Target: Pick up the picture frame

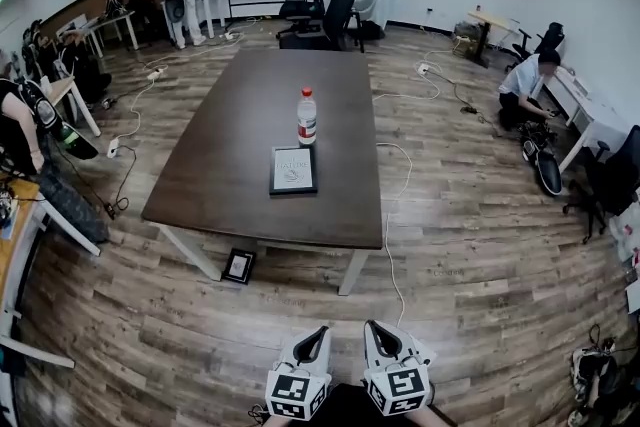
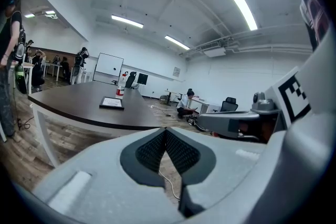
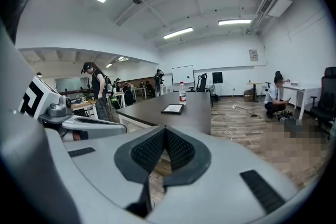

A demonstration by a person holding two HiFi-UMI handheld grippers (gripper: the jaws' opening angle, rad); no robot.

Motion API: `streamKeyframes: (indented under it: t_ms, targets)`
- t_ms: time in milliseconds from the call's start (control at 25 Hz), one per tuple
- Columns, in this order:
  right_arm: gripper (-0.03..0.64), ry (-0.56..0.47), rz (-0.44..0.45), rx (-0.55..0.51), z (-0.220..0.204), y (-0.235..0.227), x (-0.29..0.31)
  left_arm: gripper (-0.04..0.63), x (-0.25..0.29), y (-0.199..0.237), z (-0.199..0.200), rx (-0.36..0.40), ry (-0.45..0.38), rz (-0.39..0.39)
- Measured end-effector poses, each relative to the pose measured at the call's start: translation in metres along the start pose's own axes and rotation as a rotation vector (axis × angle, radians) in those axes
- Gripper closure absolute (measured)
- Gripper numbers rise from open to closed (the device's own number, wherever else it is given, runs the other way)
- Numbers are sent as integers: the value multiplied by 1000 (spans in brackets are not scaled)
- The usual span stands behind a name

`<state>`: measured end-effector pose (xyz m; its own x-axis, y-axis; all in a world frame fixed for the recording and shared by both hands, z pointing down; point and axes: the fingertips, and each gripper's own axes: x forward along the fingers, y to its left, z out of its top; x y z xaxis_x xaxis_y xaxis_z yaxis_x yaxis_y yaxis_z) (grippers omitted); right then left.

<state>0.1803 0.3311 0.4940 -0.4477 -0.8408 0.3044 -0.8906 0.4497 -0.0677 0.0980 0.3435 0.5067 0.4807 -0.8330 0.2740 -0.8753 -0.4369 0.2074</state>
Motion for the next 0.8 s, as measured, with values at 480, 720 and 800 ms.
streamKeyframes:
  t_ms: [480,720,800]
  targets:
    - [611,33,2,-12,23,11,101,586,52,90,30,-11,12,-12]
    - [611,48,-15,-3,36,22,145,586,63,132,50,-10,4,-29]
    - [611,52,-29,-8,41,26,159,586,66,145,56,-7,2,-37]
